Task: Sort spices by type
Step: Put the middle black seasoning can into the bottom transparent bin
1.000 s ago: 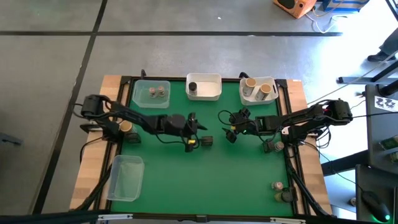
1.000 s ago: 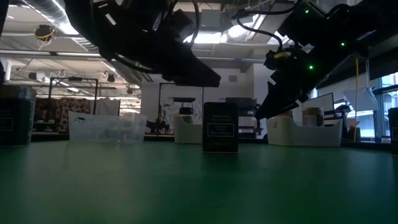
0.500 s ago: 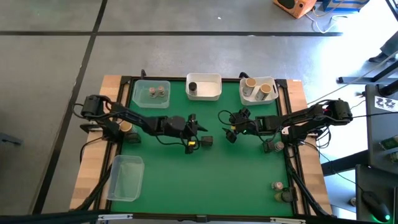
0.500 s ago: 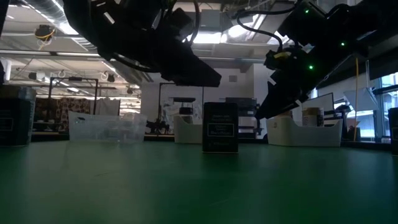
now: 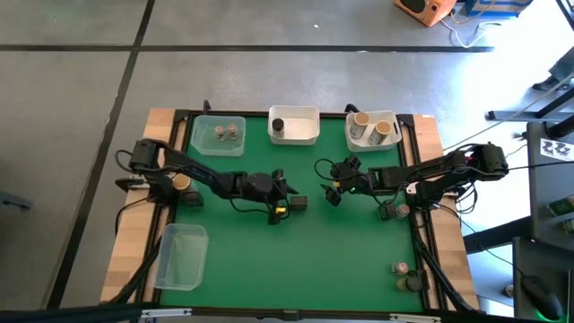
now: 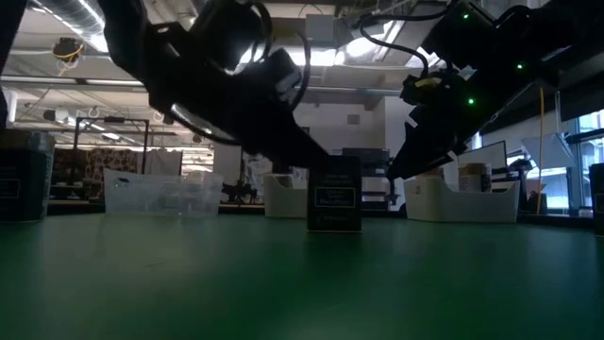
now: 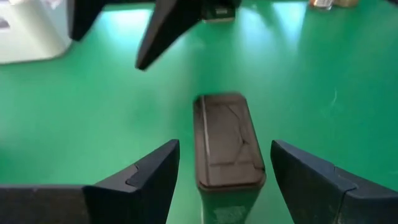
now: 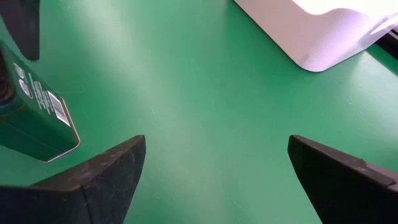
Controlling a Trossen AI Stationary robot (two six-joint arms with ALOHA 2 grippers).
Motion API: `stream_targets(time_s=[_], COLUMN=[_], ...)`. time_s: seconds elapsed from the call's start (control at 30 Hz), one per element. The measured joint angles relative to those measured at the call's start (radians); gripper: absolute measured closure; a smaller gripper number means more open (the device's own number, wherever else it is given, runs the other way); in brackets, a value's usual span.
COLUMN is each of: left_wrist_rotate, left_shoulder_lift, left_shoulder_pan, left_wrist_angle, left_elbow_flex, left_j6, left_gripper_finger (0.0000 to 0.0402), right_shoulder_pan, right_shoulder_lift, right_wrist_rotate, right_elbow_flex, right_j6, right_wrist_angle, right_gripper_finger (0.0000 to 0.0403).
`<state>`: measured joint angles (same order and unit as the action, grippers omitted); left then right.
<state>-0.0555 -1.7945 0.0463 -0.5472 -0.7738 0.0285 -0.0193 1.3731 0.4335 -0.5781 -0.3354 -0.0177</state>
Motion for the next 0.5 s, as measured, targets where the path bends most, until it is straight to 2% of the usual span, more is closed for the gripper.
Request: stream_targets(time_s=[0.33, 0.5], left_wrist_rotate=[-0.015, -0.015], left_shoulder_lift=[-0.035, -0.034], left_shoulder_pan=[0.0, -0.01], left_wrist_angle=[-0.039, -0.038], left_elbow_flex=[0.0, 0.0], left_j6=[0.006, 0.006], left_gripper_finger=[0.0164, 0.0205], right_shoulder_pan=[0.0, 0.0], right_shoulder_lift=[0.0, 0.0], right_wrist_rotate=[0.0, 0.0], right_elbow_flex=[0.0, 0.0], right_j6=[0.001, 0.002], right_wrist_angle=[-0.006, -0.008], right_gripper_finger=[0.0013, 0.0013])
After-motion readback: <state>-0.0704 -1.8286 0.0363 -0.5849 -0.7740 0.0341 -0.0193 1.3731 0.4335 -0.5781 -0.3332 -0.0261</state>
